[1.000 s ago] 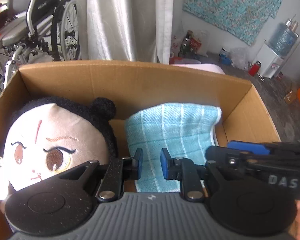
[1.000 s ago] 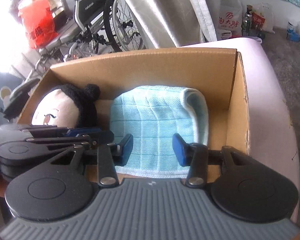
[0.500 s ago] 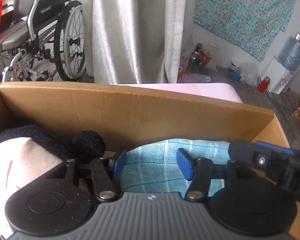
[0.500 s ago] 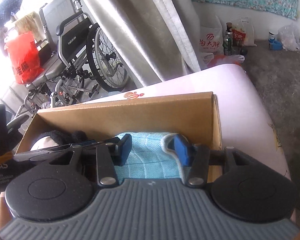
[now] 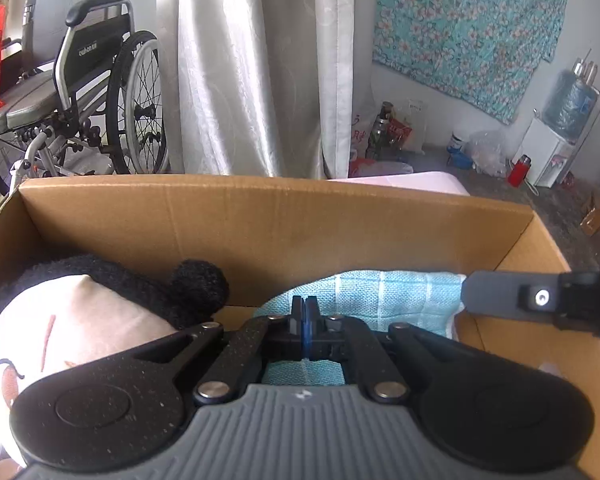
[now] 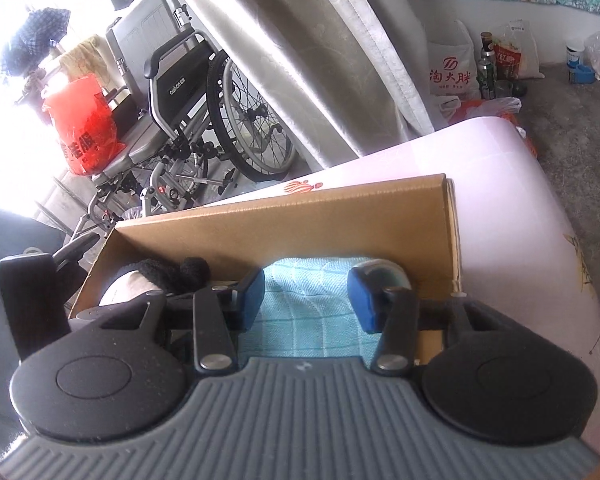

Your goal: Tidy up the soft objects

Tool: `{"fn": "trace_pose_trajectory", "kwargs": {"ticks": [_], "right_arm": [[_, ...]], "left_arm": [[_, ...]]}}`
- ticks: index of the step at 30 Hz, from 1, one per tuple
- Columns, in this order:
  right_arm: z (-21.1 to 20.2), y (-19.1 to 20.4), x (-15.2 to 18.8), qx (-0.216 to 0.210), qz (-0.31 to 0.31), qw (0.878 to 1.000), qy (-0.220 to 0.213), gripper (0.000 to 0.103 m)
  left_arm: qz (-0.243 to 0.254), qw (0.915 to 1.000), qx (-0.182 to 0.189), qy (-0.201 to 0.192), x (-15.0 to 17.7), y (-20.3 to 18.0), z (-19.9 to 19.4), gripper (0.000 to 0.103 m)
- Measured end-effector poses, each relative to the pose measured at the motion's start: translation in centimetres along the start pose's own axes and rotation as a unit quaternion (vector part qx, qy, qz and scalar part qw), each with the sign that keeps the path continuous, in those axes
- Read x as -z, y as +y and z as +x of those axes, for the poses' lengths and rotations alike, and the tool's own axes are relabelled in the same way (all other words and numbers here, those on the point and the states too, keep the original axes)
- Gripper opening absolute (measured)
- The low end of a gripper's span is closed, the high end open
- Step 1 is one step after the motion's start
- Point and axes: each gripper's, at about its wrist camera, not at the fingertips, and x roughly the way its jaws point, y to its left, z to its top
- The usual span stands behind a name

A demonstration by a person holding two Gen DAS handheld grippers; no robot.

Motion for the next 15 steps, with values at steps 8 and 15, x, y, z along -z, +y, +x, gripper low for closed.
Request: {"fn": "trace_pose_trajectory", "kwargs": {"ticks": [8,15], "right_arm": [[1.9,0.4,1.3,0.007,0.085,0.996,0.012,0.050],[4.4,1.7,2.7,0.064,-0.007,0.998,0.002,0.052]], "left_arm": [[-0.088,0.9952,0.002,-0.044,-0.1,1.7,-1.4,0.022],[-0.112,0.9848,0.019,-0.131,1.0,2.9,-2.7,0.030]]}}
